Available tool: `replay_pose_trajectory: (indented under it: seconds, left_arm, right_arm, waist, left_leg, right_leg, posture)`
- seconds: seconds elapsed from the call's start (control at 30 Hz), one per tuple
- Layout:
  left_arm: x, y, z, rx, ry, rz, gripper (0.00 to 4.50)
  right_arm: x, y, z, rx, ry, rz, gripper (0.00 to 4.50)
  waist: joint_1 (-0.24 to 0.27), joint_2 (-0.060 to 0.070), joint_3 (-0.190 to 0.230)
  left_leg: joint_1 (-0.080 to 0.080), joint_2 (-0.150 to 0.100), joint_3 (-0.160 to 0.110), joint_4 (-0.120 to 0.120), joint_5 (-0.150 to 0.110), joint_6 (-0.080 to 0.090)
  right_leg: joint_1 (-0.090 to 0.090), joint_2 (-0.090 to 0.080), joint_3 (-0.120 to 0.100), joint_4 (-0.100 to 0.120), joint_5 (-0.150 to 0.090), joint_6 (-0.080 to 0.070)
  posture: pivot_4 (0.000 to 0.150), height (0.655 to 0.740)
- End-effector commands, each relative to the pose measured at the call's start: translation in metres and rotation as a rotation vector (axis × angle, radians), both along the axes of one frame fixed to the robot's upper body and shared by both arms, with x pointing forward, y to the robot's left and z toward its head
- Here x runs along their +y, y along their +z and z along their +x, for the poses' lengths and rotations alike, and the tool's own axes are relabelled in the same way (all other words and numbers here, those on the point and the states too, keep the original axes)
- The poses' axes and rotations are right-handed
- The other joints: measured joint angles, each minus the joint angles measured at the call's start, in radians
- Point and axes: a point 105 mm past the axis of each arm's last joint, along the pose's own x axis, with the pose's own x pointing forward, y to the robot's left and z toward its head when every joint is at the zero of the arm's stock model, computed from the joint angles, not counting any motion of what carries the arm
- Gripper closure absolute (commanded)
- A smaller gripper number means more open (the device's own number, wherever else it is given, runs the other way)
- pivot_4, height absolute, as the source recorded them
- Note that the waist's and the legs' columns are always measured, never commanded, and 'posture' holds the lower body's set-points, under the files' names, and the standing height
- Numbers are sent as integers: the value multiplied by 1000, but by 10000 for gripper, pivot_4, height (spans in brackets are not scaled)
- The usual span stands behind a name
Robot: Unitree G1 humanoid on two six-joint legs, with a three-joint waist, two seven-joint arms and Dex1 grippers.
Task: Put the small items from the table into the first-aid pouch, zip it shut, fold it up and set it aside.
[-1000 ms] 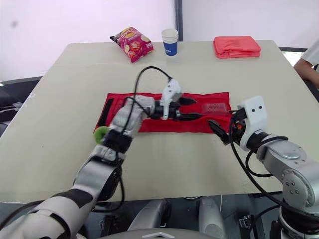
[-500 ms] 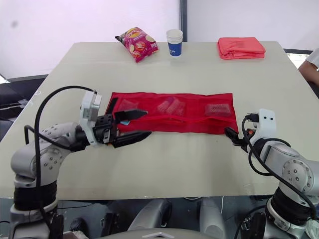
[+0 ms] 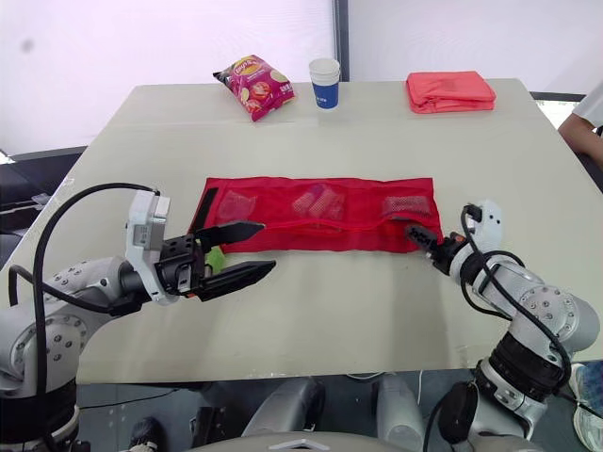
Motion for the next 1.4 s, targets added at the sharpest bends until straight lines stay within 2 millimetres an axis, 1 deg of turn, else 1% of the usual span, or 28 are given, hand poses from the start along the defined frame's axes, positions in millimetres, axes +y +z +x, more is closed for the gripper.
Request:
replay_pose_trajectory:
  seconds: [0.03, 0.07, 0.1, 0.13, 0.17, 0.3, 0.37, 0.4, 0.47, 0.53, 0.67, 0.7, 0.77, 0.8, 0.83, 0.87, 0.9, 0.93, 0.97, 1.0, 1.03, 1.1, 1.13, 1.17, 1.23, 1.3, 1.33, 1.4]
  left_arm:
    - [-6, 7, -5, -44, -15, -9, 0]
    - [-7, 7, -4, -45, -14, -11, 0]
    - [-8, 7, -4, -45, -14, -13, 0]
    - [-9, 7, -3, -47, -14, -15, 0]
    - [-10, 7, -2, -49, -15, -18, 0]
    - [-14, 8, 0, -58, -31, -27, 0]
    - [-16, 9, 0, -61, -45, -32, 0]
    - [-17, 9, 0, -62, -50, -33, 0]
    - [-17, 9, 1, -62, -57, -36, 0]
    - [-17, 8, 2, -60, -60, -38, 0]
    - [-14, 4, 3, -51, -63, -39, 0]
    - [-14, 3, 3, -48, -61, -41, 0]
    - [-13, 2, 6, -41, -52, -42, 0]
    - [-12, 1, 9, -36, -43, -43, 0]
    - [-11, 0, 10, -32, -37, -43, 0]
    - [-10, -2, 15, -22, -19, -40, 0]
    - [-8, -3, 19, -13, -5, -39, 0]
    - [-6, -5, 22, -2, 12, -42, 0]
    - [-2, -8, 27, 20, 43, -32, 0]
    - [1, -11, 32, 37, 69, -23, 0]
    - [5, -13, 36, 58, 95, -25, 0]
    - [10, -24, 46, 120, 152, 3, 0]
    - [11, -30, 51, 144, 174, 26, 0]
    - [12, -34, 54, 155, 191, 47, 0]
    - [13, -42, 64, 225, 242, 49, 0]
    - [14, -49, 73, 308, 279, 43, 0]
    - [10, -52, 80, 376, 292, 19, 0]
    - [2, -59, 91, 474, 304, -9, 0]
  right_arm:
    - [-4, 17, 6, -86, -25, 14, 27046]
    - [-7, 17, 6, -89, -33, 6, 30491]
    - [-10, 18, 7, -94, -46, -3, 35659]
    - [-15, 19, 8, -98, -66, -10, 41985]
    - [-20, 21, 9, -103, -88, -19, 44807]
    - [-48, 29, 13, -130, -198, -71, 44807]
    - [-67, 35, 13, -135, -271, -127, 44807]
    - [-77, 37, 13, -130, -306, -170, 44807]
    - [-104, 37, 10, -98, -384, -326, 44807]
    - [-129, 43, 9, -79, -456, -451, 44807]
    - [-168, 59, 10, -70, -550, -645, 44807]
    - [-173, 61, 11, -79, -548, -687, 44807]
    - [-168, 66, 15, -143, -471, -688, 44807]
    - [-160, 67, 14, -157, -400, -679, 44807]
    - [-154, 67, 12, -162, -351, -673, 38116]
    - [-148, 66, 8, -165, -292, -682, 37182]
    - [-145, 66, 5, -172, -245, -699, 33732]
    - [-142, 65, 0, -180, -209, -721, 33732]
    - [-135, 66, -10, -210, -134, -767, 28933]
    - [-128, 70, -22, -242, -72, -793, 27381]
    - [-122, 74, -34, -271, -16, -818, 23617]
    - [-116, 92, -59, -364, 61, -834, 17629]
    - [-114, 99, -68, -404, 83, -858, 13397]
    - [-111, 104, -75, -440, 102, -877, 10143]
    - [-93, 117, -90, -547, 176, -845, 2578]
    - [-72, 121, -104, -590, 302, -803, 2578]
    - [-56, 125, -110, -628, 390, -787, 2578]
    - [-34, 133, -117, -689, 513, -779, 2578]
  waist:
    - [0, 0, 0]
    - [0, 0, 0]
    - [0, 0, 0]
    - [0, 0, 0]
    - [0, 0, 0]
    - [4, 1, 1]
    - [5, 1, 1]
    - [6, 1, 1]
    - [8, 3, 2]
    - [7, 3, 2]
    - [2, 4, 2]
    - [2, 4, 2]
    - [2, 4, 2]
    - [2, 4, 2]
    - [2, 4, 3]
    - [1, 4, 3]
    - [1, 4, 3]
    - [2, 4, 3]
    - [8, 4, 3]
    - [6, 4, 3]
    - [3, 4, 4]
    - [10, 6, 5]
    - [13, 7, 5]
    - [14, 7, 5]
    - [11, 6, 6]
    - [8, 3, 7]
    - [8, 2, 7]
    - [9, 3, 7]
  left_leg:
    - [0, 0, 0, 0, 0, 0]
    - [0, 0, 0, 0, 0, 0]
    - [0, 0, 0, 0, 0, 0]
    - [0, 0, 0, 0, 0, 0]
    - [0, 0, 1, 0, 0, 0]
    - [0, 0, 2, 0, 0, 0]
    - [0, 0, 2, 0, 0, 0]
    - [0, 0, 2, 0, 0, 0]
    - [0, 0, 2, 0, 0, 0]
    - [-1, 0, 3, 0, 0, 0]
    - [0, 1, 5, -1, 0, 0]
    - [0, 1, 6, -1, 0, 0]
    - [0, 2, 6, -1, 0, 0]
    - [0, 2, 6, -1, 0, 0]
    - [0, 2, 6, -1, 0, 0]
    - [0, 2, 6, -1, 0, 0]
    - [0, 3, 7, -1, 0, 1]
    - [0, 3, 7, -1, 0, 1]
    - [0, 3, 7, -1, -1, 2]
    - [-1, 4, 4, 0, -1, 2]
    - [-1, 4, 4, 0, -1, 2]
    - [-1, 5, 4, -1, -2, 4]
    - [-2, 5, 3, -1, -2, 4]
    - [-2, 5, 3, -1, -2, 4]
    - [-2, 5, 2, -1, -3, 5]
    - [-1, 5, 3, 0, -3, 5]
    - [-1, 6, 3, 0, -3, 5]
    - [-1, 5, 3, 0, -3, 5]
  right_leg:
    - [0, 0, 0, 0, 0, 0]
    - [0, 0, 0, 0, 0, 0]
    - [0, 0, 0, 0, 0, 0]
    - [0, 0, 0, 0, 0, 0]
    - [0, 0, 0, 0, 0, 0]
    - [0, 0, 1, 0, 0, 0]
    - [0, 0, 1, -1, 0, 0]
    - [0, 0, 1, -1, 0, 0]
    - [0, 0, 1, -1, 0, 0]
    - [0, 0, 1, -2, 0, 0]
    - [0, 0, 3, -2, 0, 0]
    - [0, 1, 3, -2, 0, 0]
    - [0, 1, 3, -2, 0, 0]
    - [0, 1, 4, -2, 0, 0]
    - [0, 2, 4, -2, 0, 0]
    - [0, 2, 4, -3, 0, 0]
    - [0, 2, 4, -3, 0, 0]
    - [0, 2, 4, -3, 0, 0]
    - [0, 2, 4, -3, 0, 0]
    - [1, 3, 2, -5, 0, 1]
    - [1, 3, 2, -5, 1, 1]
    - [2, 5, 3, -9, 2, 2]
    - [2, 5, 2, -9, 2, 2]
    - [2, 5, 2, -10, 2, 3]
    - [3, 6, 3, -11, 3, 4]
    - [3, 7, 4, -12, 5, 5]
    - [3, 7, 4, -12, 5, 5]
    - [3, 7, 4, -12, 5, 5]
  posture:
    - [1500, 7400]
    - [1500, 7400]
    - [1500, 7400]
    - [1500, 7400]
    - [1500, 7400]
    - [1500, 7400]
    - [1500, 7400]
    - [1500, 7400]
    - [1500, 7400]
    - [1500, 7400]
    - [1500, 7400]
    - [1500, 7400]
    - [1500, 7400]
    - [1500, 7400]
    - [1500, 7400]
    - [1500, 7400]
    - [1500, 7400]
    - [1500, 7400]
    - [1500, 7400]
    - [1500, 7400]
    - [1500, 7400]
    - [1500, 7400]
    - [1500, 7400]
    - [1500, 7400]
    - [1500, 7400]
    - [1500, 7400]
    - [1500, 7400]
    - [1500, 7400]
